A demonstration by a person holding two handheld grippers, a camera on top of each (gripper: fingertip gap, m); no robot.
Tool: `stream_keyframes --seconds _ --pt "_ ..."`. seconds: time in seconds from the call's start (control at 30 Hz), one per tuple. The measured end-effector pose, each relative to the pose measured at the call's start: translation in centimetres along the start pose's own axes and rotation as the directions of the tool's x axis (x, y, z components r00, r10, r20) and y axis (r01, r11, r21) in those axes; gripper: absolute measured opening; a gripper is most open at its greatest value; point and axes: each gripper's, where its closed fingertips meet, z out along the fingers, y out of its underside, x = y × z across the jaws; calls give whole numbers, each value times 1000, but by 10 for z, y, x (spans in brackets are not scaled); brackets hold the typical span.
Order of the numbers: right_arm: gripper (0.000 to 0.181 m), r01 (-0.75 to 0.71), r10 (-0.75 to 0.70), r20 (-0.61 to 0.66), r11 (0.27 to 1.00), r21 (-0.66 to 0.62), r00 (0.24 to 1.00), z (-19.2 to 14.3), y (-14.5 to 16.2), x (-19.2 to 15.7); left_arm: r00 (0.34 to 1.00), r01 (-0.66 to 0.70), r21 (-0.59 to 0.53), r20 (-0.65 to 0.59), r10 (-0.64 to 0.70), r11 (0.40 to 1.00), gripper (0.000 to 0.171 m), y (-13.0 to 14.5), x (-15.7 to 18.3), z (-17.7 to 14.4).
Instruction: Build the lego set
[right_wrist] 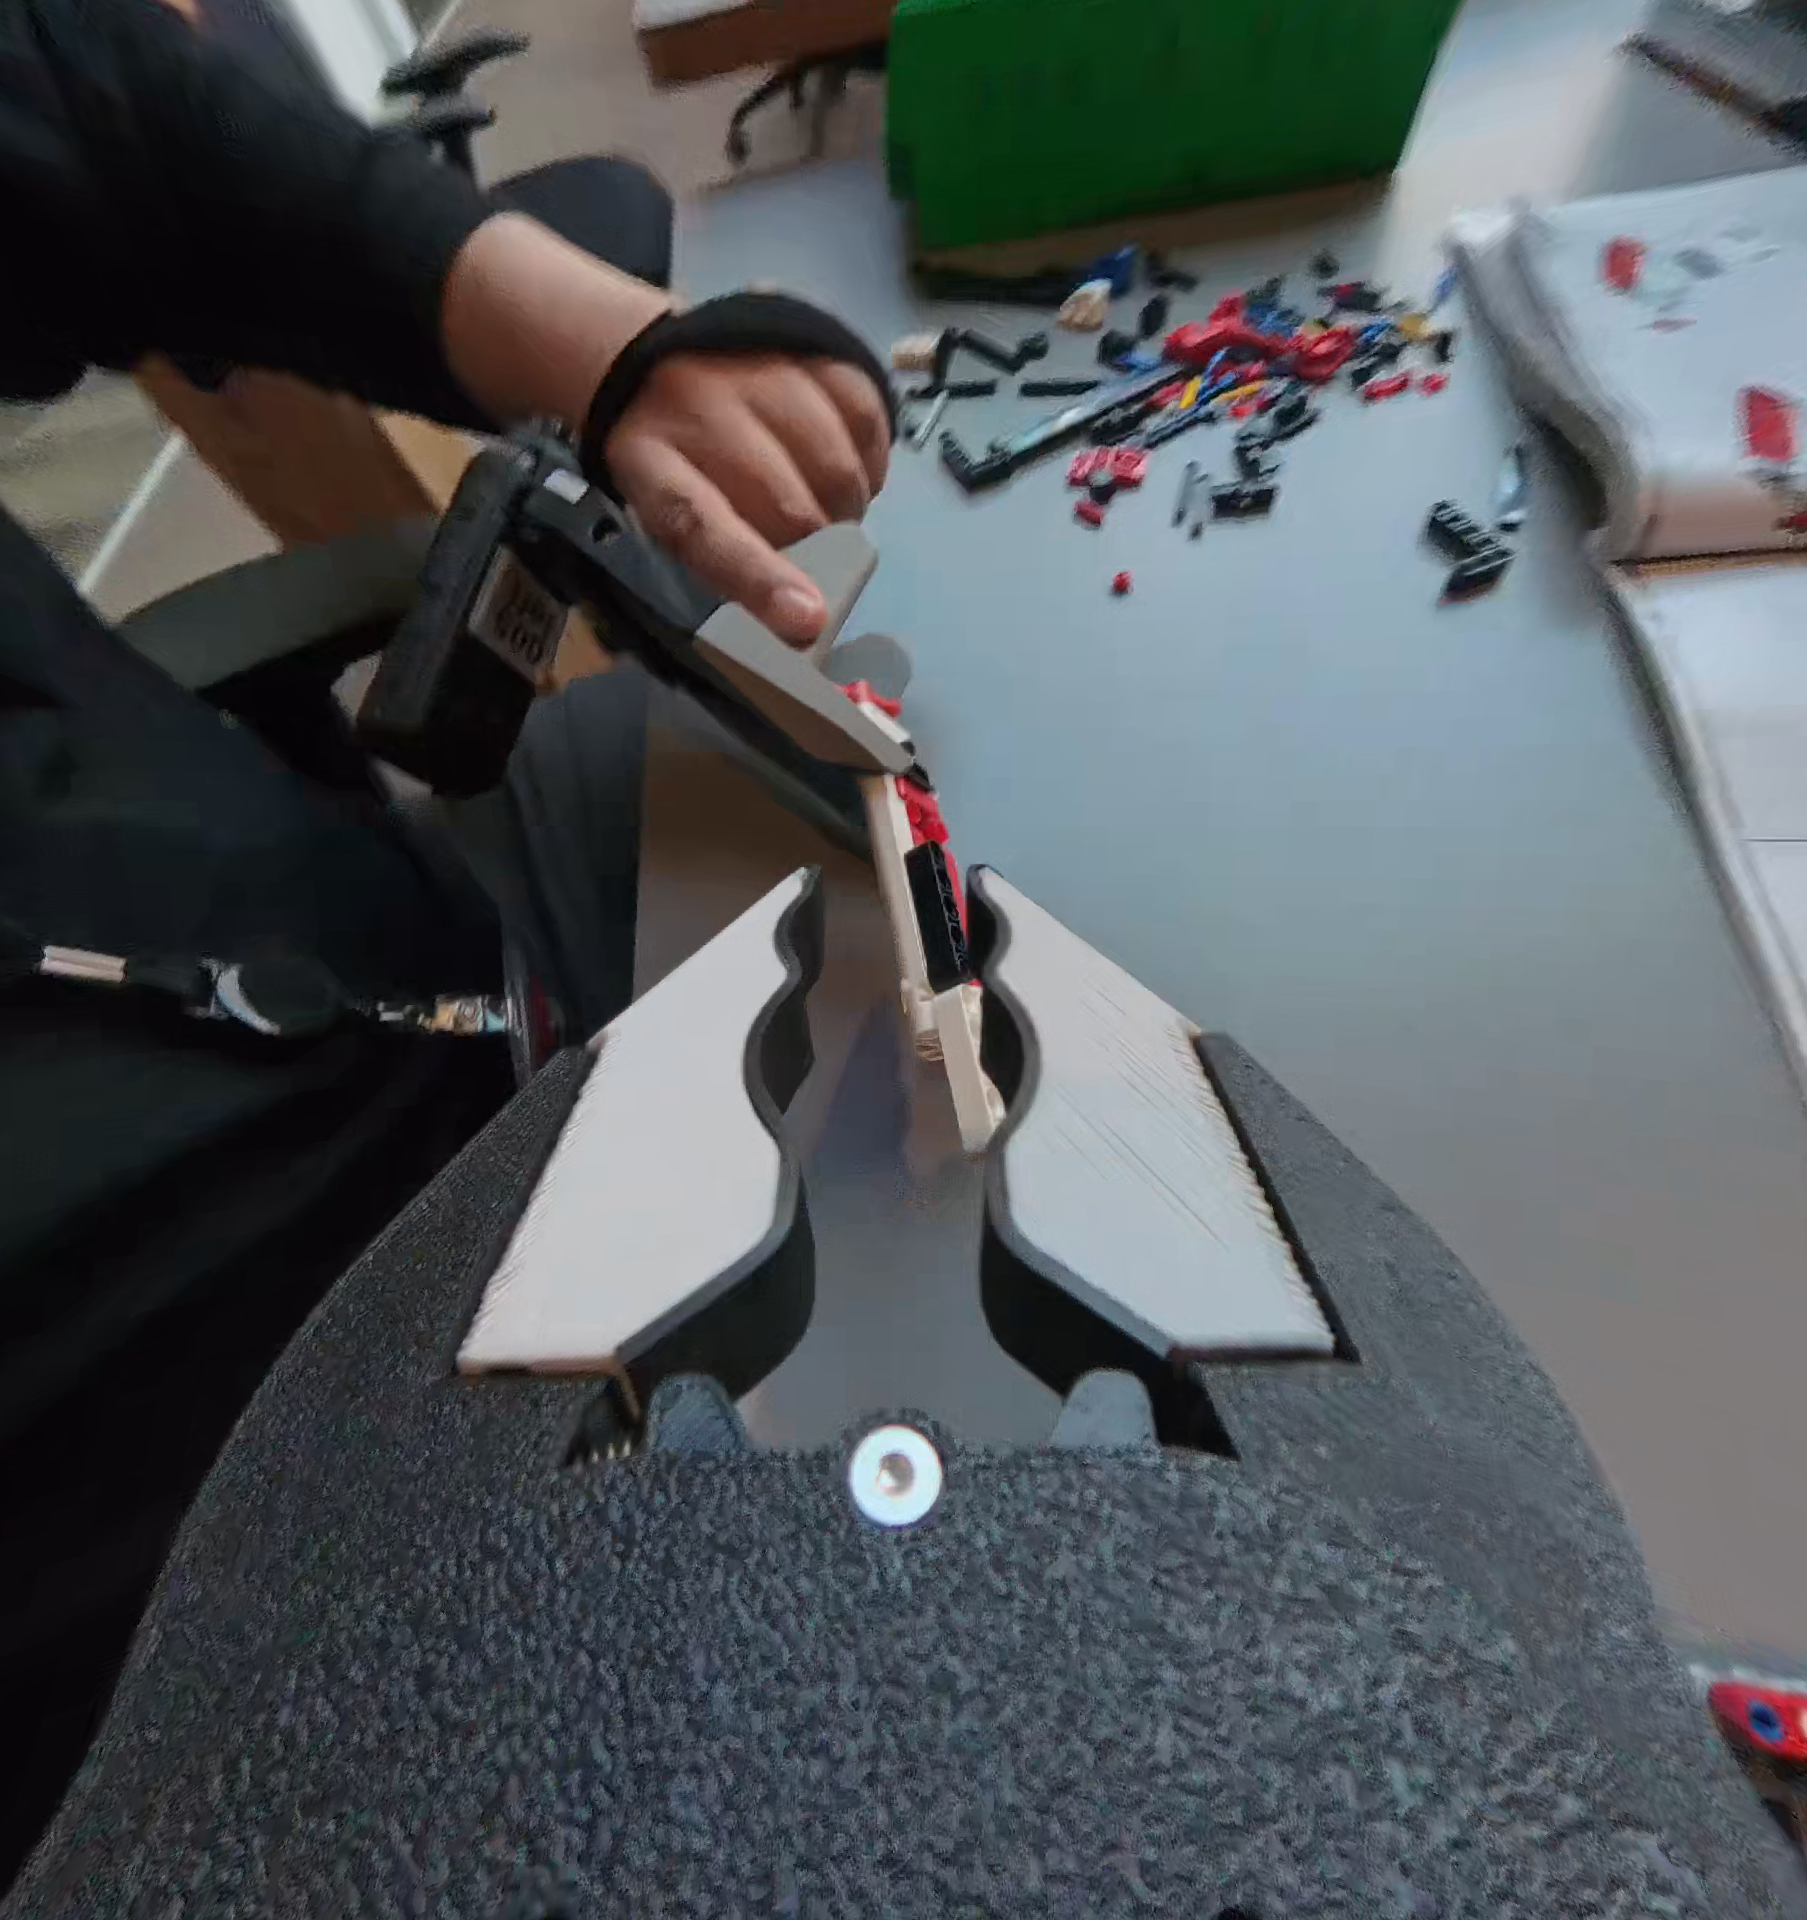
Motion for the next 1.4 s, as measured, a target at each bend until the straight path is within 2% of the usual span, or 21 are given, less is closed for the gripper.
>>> stream_keyframes --seconds 0.1,0.17,0.27,0.33,0.37,0.4,0.47,0.53,0.6,0.63,0.73,0.93,1.03,1.17,1.3,1.4 --pt "27 50 -21 153 981 -188 988 21 15 -5 1000 -21 30 4 21 999 56 -5 0 -4" --pt "26 12 35 222 979 -205 974 35 12 -5 999 -31 31 14 31 999 55 -5 -1 -6" --pt "13 -34 109 314 972 -235 943 44 14 -11 999 -24 16 30 23 1000 55 -1 -2 -9" --pt "2 -40 116 316 970 -238 941 48 14 -10 999 -19 18 35 18 1000 56 -1 -1 -12" --pt "2 -49 126 322 970 -236 938 49 14 -11 999 -15 17 41 14 1000 56 -2 -1 -13" --pt "7 -68 142 314 970 -235 939 50 13 -10 999 -15 19 46 14 1000 55 -2 -1 -14" --pt "32 -102 163 259 967 -234 952 54 14 0 998 -13 15 60 12 1000 55 -1 -2 -15" --pt "29 -117 186 277 962 -246 943 54 15 -2 998 -19 21 62 18 1000 55 -1 -2 -15" --pt "8 -111 200 351 960 -258 915 52 16 -14 998 -20 22 60 19 1000 56 -2 -1 -15" --pt "7 -108 204 376 959 -260 904 52 16 -19 998 -19 20 58 18 1000 56 -2 -1 -14" --pt "26 -139 231 364 955 -262 902 54 16 -17 997 -10 2 76 10 1000 54 2 -5 -14" --pt "28 -167 248 365 957 -239 898 53 16 -18 998 21 -38 62 -19 999 54 11 -2 -12" --pt "15 -169 252 362 954 -246 897 54 21 -20 998 19 -33 58 -17 999 52 8 -3 -12" --pt "18 -214 279 385 956 -203 880 51 18 -22 997 25 -38 68 -23 999 53 8 -5 -11" --pt "14 -250 299 387 953 -173 872 49 18 -21 997 35 -44 71 -32 998 52 7 -6 -8" --pt "10 -266 283 386 959 -99 878 47 12 -17 995 78 -53 73 -74 996 53 8 -6 -6"
